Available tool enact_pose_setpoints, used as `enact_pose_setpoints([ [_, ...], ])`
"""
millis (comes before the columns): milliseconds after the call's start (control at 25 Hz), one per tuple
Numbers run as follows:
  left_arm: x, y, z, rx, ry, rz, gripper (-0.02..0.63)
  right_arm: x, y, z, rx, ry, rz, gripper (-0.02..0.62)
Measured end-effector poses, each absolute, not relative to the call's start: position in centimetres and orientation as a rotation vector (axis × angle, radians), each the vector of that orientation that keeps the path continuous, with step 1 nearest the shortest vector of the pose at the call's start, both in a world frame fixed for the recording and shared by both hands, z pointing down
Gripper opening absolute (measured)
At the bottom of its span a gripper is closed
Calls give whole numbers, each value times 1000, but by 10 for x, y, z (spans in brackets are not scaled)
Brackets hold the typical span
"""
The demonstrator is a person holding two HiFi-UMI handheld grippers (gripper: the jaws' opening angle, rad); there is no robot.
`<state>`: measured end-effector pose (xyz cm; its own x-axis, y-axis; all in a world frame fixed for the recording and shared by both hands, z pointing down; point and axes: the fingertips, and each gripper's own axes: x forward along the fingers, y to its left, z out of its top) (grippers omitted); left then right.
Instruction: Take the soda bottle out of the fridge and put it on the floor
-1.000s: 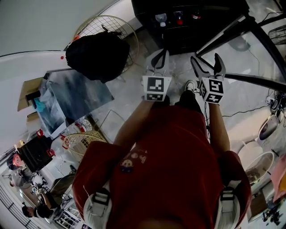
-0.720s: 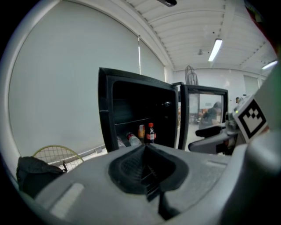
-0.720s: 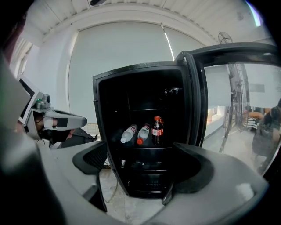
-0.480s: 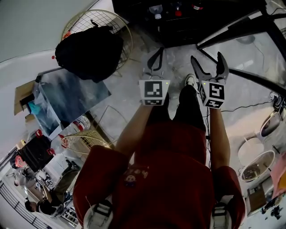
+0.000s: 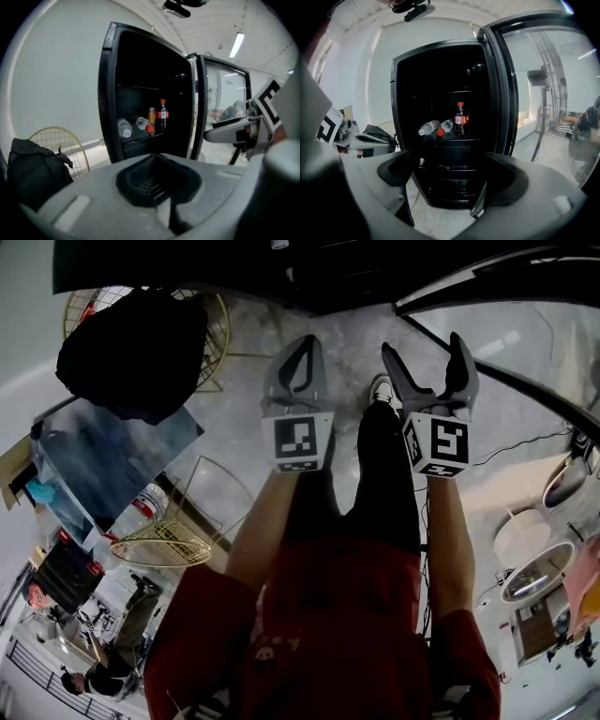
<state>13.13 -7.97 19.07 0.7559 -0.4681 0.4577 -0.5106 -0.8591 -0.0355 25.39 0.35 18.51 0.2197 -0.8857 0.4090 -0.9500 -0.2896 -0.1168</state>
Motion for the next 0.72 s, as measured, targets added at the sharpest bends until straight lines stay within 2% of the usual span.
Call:
enact_pose_setpoints([
  [320, 128, -84, 239, 2832, -826, 638, 0, 254, -10, 234, 2299, -1795, 566, 463],
  [720, 138, -103, 257, 2900, -845, 589, 0, 248, -30, 257, 2344, -1863, 552, 463],
])
